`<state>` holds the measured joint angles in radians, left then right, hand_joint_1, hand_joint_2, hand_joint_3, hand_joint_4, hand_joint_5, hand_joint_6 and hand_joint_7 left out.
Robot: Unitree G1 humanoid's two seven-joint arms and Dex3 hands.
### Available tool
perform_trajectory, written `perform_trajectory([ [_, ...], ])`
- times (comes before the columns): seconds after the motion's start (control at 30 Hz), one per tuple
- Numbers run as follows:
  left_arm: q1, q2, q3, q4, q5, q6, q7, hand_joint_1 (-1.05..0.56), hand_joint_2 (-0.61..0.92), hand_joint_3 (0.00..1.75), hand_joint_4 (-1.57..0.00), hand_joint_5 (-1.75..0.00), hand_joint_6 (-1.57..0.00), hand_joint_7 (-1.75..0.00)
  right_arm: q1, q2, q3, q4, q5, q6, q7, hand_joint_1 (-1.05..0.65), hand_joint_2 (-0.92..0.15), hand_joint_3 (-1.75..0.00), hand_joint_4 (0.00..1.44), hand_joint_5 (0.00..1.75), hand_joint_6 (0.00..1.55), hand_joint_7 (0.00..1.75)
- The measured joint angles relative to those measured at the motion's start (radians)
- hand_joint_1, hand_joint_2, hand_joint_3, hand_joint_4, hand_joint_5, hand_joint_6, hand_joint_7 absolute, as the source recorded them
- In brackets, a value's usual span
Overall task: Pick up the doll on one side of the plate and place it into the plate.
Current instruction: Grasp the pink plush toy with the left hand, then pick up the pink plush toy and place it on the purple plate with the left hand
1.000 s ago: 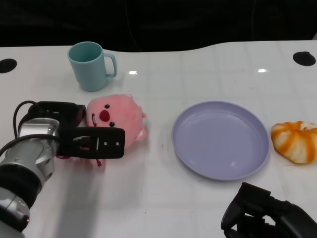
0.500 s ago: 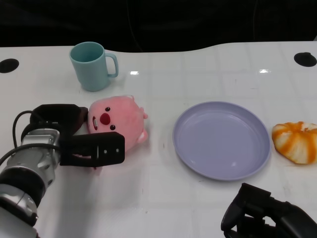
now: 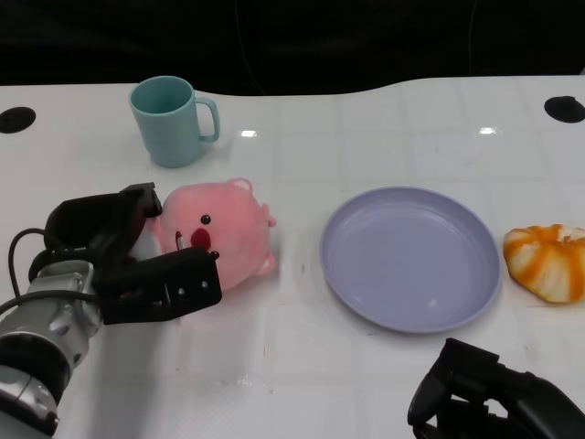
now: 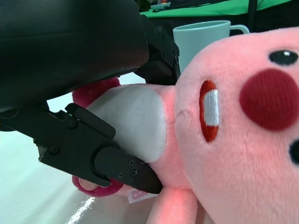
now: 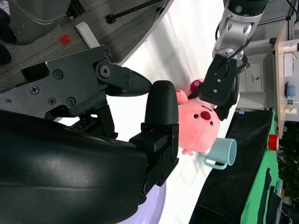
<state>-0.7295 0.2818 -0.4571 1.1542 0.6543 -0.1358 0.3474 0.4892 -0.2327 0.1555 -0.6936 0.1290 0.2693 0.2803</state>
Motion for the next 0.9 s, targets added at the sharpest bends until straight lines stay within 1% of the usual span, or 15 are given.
perform_trajectory([
  [0.13, 0.005, -0.004, 0.027, -0.036, -0.029, 0.001, -0.004, -0.19, 0.91, 0.28, -0.83, -1.75, -0.61, -1.75, 0.000, 0.001, 0.000, 0.015, -0.002, -0.016, 0.000, -0.22, -0.84, -0.69, 0.65, 1.75, 0.43, 1.69],
  [0.2, 0.010, -0.007, 0.038, -0.061, -0.041, 0.002, -0.009, -0.17, 0.89, 0.29, -0.83, -1.75, -0.64, -1.75, 0.000, 0.001, 0.000, 0.015, -0.002, -0.017, 0.000, -0.22, -0.84, -0.69, 0.65, 1.75, 0.43, 1.69],
  [0.23, 0.014, -0.009, 0.045, -0.076, -0.047, 0.001, -0.009, -0.16, 0.86, 0.33, -0.84, -1.75, -0.65, -1.75, 0.000, 0.001, 0.000, 0.015, -0.002, -0.017, 0.000, -0.21, -0.84, -0.69, 0.65, 1.75, 0.43, 1.69],
  [0.27, 0.017, -0.010, 0.053, -0.089, -0.057, 0.000, -0.010, -0.17, 0.78, 0.50, -0.87, -1.75, -0.68, -1.75, 0.000, 0.001, 0.000, 0.015, -0.002, -0.017, 0.000, -0.21, -0.84, -0.69, 0.65, 1.75, 0.43, 1.69],
  [0.3, 0.020, -0.011, 0.062, -0.105, -0.068, 0.000, -0.013, -0.17, 0.72, 0.61, -0.89, -1.75, -0.70, -1.75, 0.000, 0.001, 0.000, 0.015, -0.002, -0.017, 0.000, -0.20, -0.84, -0.69, 0.65, 1.75, 0.43, 1.69],
  [0.37, 0.023, -0.012, 0.076, -0.145, -0.082, 0.005, -0.030, -0.17, 0.66, 0.77, -0.90, -1.75, -0.70, -1.75, 0.000, 0.001, 0.000, 0.015, -0.002, -0.017, 0.000, -0.21, -0.84, -0.69, 0.64, 1.75, 0.42, 1.69],
  [0.43, 0.029, -0.013, 0.087, -0.188, -0.091, 0.013, -0.051, -0.15, 0.63, 0.80, -0.90, -1.75, -0.70, -1.75, -0.001, 0.001, 0.001, 0.015, -0.002, -0.017, 0.000, -0.22, -0.84, -0.68, 0.64, 1.75, 0.42, 1.68],
  [0.53, 0.045, -0.015, 0.102, -0.258, -0.107, 0.019, -0.075, -0.13, 0.62, 0.82, -0.90, -1.75, -0.70, -1.75, -0.003, 0.001, 0.001, 0.022, -0.003, -0.018, 0.000, -0.21, -0.84, -0.68, 0.64, 1.75, 0.43, 1.68],
  [0.6, 0.056, -0.020, 0.108, -0.303, -0.115, 0.025, -0.095, -0.14, 0.57, 0.92, -0.91, -1.75, -0.72, -1.75, -0.004, 0.001, 0.001, 0.027, -0.003, -0.018, 0.000, -0.21, -0.84, -0.68, 0.65, 1.75, 0.43, 1.68],
  [0.63, 0.059, -0.023, 0.109, -0.323, -0.115, 0.031, -0.106, -0.14, 0.55, 0.95, -0.92, -1.75, -0.73, -1.75, -0.004, 0.001, 0.001, 0.028, -0.003, -0.018, 0.000, -0.21, -0.84, -0.68, 0.65, 1.75, 0.43, 1.68],
  [0.77, 0.061, -0.042, 0.112, -0.408, -0.117, 0.049, -0.150, -0.16, 0.41, 1.22, -0.94, -1.75, -0.76, -1.75, -0.009, 0.001, 0.001, 0.029, -0.003, -0.018, 0.000, -0.21, -0.84, -0.68, 0.66, 1.75, 0.44, 1.68],
  [0.83, 0.060, -0.062, 0.110, -0.437, -0.117, 0.047, -0.154, -0.16, 0.38, 1.27, -0.95, -1.75, -0.77, -1.75, -0.009, 0.001, 0.002, 0.029, -0.003, -0.018, 0.000, -0.21, -0.84, -0.68, 0.66, 1.75, 0.44, 1.68],
  [0.9, 0.058, -0.083, 0.104, -0.459, -0.116, 0.045, -0.168, -0.20, 0.39, 1.26, -0.96, -1.75, -0.77, -1.75, -0.007, 0.001, 0.003, 0.029, -0.003, -0.019, 0.000, -0.21, -0.84, -0.68, 0.66, 1.75, 0.44, 1.68],
])
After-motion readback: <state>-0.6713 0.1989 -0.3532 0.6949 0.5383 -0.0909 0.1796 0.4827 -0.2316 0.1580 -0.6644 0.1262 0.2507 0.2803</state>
